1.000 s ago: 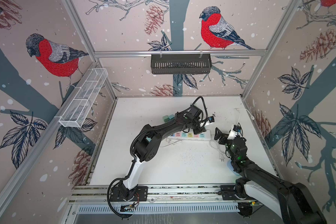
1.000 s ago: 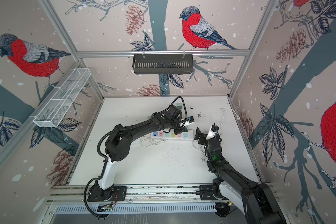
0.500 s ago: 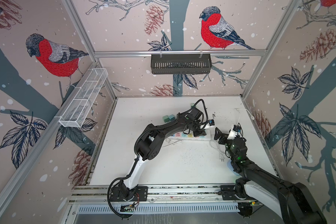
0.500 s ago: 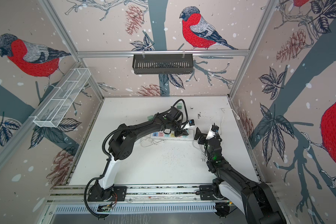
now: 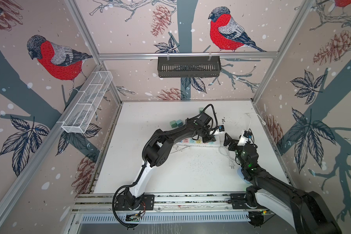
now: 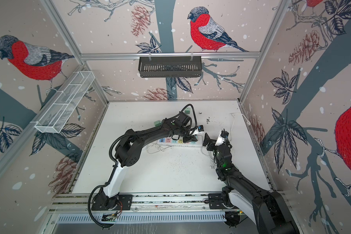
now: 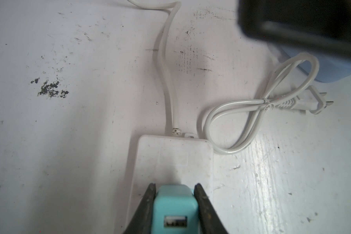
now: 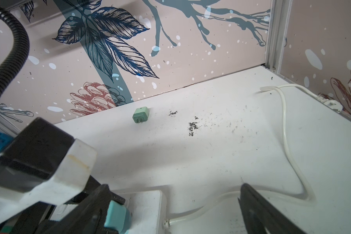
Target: Insert the plug
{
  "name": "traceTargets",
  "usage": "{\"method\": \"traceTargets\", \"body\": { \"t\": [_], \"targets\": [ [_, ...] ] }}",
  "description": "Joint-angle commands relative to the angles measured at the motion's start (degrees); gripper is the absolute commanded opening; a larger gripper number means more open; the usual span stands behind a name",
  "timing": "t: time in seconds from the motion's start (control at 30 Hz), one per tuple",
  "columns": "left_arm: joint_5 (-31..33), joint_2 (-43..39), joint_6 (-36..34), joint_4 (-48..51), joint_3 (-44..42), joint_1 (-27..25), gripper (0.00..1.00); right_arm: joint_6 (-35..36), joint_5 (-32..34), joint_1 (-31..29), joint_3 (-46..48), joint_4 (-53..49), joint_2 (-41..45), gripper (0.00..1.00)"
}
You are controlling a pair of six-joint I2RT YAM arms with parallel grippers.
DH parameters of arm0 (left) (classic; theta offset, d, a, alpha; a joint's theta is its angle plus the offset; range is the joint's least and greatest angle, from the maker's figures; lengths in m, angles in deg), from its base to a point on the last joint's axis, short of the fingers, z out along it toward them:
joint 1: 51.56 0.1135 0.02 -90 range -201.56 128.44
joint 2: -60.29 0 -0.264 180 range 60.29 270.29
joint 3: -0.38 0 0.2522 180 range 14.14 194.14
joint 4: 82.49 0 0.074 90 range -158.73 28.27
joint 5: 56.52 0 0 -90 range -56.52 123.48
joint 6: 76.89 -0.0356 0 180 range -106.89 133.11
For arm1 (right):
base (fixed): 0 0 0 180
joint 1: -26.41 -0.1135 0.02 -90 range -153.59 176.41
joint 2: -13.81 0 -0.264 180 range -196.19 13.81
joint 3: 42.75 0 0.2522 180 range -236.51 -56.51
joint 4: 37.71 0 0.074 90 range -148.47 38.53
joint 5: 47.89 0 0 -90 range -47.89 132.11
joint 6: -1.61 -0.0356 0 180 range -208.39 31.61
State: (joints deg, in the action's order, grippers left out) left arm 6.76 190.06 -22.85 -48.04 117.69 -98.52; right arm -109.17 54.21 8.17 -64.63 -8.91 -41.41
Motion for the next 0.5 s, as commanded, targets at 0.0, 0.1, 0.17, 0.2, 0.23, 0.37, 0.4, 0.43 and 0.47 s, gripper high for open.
{"method": "traceTargets", "body": {
  "t": [0.0, 0.1, 0.17, 0.2, 0.23, 0.37, 0.4, 0.43, 0.47],
  "targets": [
    [-0.6, 0.7, -0.8, 2.0, 0.3, 0.1, 0.00, 0.3, 0.9, -0.1, 0.3, 1.9, 0.5, 1.00],
    [-1.0, 0.6, -0.8, 2.3, 0.1, 0.1, 0.00, -0.7, 2.7, 0.1, 0.3, 1.0, 1.2, 1.00],
    [-1.5, 0.3, -0.8, 2.0, -0.9, 0.2, 0.00, -1.5, 3.2, 0.6, 0.0, -1.4, 3.0, 1.00],
    [-1.6, 0.1, -0.9, 1.4, -1.8, 0.1, 0.00, -2.0, 4.1, 0.7, -0.6, -4.1, 4.6, 1.00],
    [-1.7, 0.0, -1.0, 0.9, -2.6, 0.1, 0.00, -3.3, 5.5, 0.7, -1.1, -6.9, 6.5, 1.00],
    [-1.8, 0.2, -0.8, 0.0, -4.4, 0.8, 0.00, -11.5, 7.0, 1.3, -4.2, -19.2, 15.9, 1.00],
    [-2.4, 0.4, -0.2, -0.1, -4.5, 1.0, 0.00, -13.0, 5.1, 1.3, -4.7, -20.9, 18.4, 1.00],
    [-3.0, 0.4, 0.6, -0.3, -4.6, 1.4, 0.00, -14.5, 3.5, 1.3, -5.0, -22.2, 20.5, 1.00],
    [-3.3, 0.2, 1.9, -0.8, -5.0, 1.7, 0.00, -16.8, 1.9, 1.3, -5.2, -23.5, 22.9, 1.00]
  ]
}}
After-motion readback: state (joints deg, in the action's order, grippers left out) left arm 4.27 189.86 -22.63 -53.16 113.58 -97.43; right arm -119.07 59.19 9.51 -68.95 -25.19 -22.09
